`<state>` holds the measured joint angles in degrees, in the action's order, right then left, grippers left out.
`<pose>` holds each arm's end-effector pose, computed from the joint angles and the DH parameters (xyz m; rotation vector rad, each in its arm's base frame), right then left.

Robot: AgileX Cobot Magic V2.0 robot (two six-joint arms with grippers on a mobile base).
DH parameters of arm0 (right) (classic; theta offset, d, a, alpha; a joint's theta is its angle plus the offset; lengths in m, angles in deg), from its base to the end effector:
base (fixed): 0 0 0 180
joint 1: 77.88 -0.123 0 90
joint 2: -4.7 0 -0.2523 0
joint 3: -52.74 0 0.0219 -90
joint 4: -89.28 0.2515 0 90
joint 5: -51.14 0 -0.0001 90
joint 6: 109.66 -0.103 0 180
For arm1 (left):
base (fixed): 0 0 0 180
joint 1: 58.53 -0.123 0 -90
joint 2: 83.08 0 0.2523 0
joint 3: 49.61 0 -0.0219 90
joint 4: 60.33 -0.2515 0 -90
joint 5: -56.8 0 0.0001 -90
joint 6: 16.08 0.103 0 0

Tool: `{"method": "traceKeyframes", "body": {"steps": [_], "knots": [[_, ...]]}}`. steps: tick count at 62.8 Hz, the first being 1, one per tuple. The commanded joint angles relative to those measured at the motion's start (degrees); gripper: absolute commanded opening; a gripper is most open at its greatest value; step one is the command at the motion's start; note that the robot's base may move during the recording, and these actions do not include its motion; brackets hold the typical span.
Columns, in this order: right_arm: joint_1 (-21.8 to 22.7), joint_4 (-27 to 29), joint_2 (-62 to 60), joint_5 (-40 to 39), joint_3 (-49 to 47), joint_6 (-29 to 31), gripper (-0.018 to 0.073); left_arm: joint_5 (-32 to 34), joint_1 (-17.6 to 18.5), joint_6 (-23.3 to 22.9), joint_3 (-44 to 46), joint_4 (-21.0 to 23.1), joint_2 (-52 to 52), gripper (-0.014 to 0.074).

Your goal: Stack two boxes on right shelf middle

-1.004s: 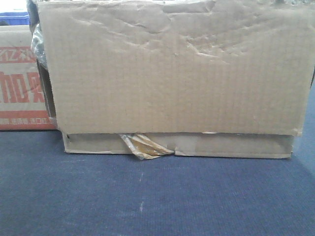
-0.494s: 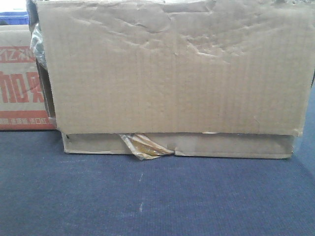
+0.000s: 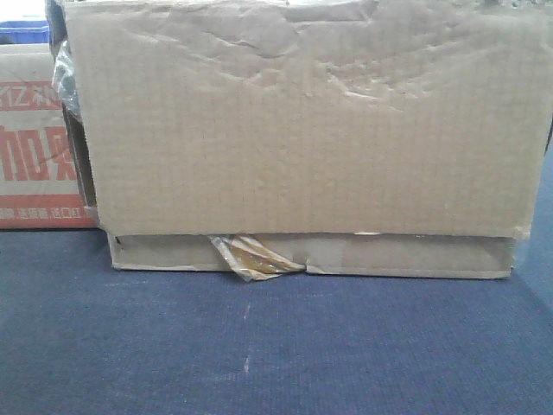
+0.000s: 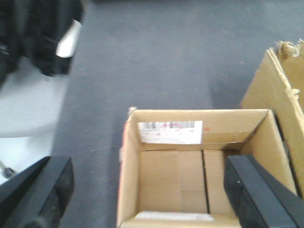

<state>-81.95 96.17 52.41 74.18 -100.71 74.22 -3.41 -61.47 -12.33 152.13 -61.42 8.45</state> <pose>0.1677 0.0168 0.3860 -0.0589 1.6960 0.1251 0.2974 0.0170 0.4327 0.0170 2.2167 0.0881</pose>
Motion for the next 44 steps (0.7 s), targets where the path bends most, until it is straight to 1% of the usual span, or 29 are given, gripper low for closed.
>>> {"method": "traceKeyframes", "body": {"steps": [1, 4, 10, 13, 33, 44], "knots": [[0.0, -0.1, -0.1, -1.1, -0.5, -0.1, 0.057, -3.5, -3.2, 6.0, 5.6, 5.6, -5.6, 0.0535], [0.0, -0.1, -0.1, -1.0, -0.5, -0.1, 0.057, -4.2, -4.6, 7.8, 7.2, 6.4, -8.4, 0.0535], [0.0, -0.1, -0.1, -0.8, -0.5, -0.1, 0.057, -3.6, -6.4, 10.5, 7.8, 6.1, -13.0, 0.0535], [0.0, -0.1, -0.1, -0.8, -0.5, -0.1, 0.057, -3.5, -7.0, 11.2, 7.8, 5.8, -15.2, 0.0535], [0.0, -0.1, -0.1, -0.2, -0.5, -0.1, 0.057, -4.5, -7.4, 11.2, 7.8, 5.5, -27.4, 0.0527], [0.0, -0.1, -0.1, -0.2, -0.5, -0.1, 0.057, -6.6, -7.4, 11.2, 7.8, 5.5, -30.7, 0.0527]]}}
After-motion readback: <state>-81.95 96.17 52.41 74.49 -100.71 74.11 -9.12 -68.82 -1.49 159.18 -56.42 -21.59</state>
